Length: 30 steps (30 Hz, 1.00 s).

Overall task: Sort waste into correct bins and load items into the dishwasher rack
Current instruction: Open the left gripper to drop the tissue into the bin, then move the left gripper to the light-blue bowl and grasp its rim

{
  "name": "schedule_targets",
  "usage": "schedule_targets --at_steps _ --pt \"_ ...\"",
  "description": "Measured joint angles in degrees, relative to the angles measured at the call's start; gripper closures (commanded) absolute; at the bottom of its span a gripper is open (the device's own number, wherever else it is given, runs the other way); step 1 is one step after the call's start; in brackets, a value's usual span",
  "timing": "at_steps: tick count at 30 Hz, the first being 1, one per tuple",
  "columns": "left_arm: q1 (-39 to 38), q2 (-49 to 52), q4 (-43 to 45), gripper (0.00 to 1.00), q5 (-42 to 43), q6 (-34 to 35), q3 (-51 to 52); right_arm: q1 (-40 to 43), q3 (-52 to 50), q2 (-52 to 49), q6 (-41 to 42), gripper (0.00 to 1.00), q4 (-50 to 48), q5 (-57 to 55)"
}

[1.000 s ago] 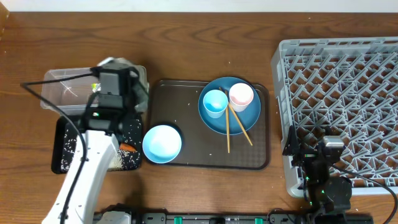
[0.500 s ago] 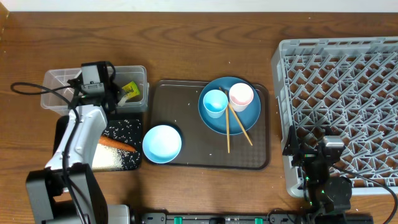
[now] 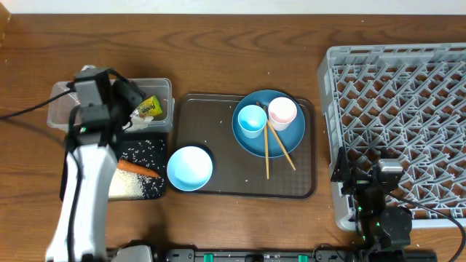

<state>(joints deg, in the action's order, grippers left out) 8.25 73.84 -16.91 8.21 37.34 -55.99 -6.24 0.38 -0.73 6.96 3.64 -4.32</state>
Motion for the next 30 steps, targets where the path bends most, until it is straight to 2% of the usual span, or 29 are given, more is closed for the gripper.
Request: schedule_targets --at_steps 3,9,13,17,20,26,30 --pt "-1.07 -5.4 -3.28 0.34 5.99 -1.51 0.0 0.0 0.0 0.0 0.0 0.01 -0.02 -0.02" --pt "-8.76 -12.04 -18.97 0.33 14.73 -3.69 0.02 0.0 0.0 0.0 0.0 0.01 0.0 0.0" --pt "-16.72 -12.5 -25.03 0.18 17.0 -4.61 0.02 0.0 0.0 0.0 0.0 0.01 0.0 0.0" --pt "-23.67 -12.39 -27.21 0.17 18.05 -4.79 0.04 0.0 0.0 0.0 0.0 0.01 0.0 0.0" --pt "-26.99 -12.37 -29.42 0.18 17.92 -4.79 0.04 0.0 0.0 0.0 0.0 0.01 0.0 -0.02" --pt "-31.1 -12.0 -30.12 0.32 14.51 -4.7 0.04 0.0 0.0 0.0 0.0 0.01 0.0 -0.02" --pt "-33.64 -10.8 -30.88 0.33 11.58 -4.52 0.04 0.0 0.0 0.0 0.0 0.01 0.0 -0.02"
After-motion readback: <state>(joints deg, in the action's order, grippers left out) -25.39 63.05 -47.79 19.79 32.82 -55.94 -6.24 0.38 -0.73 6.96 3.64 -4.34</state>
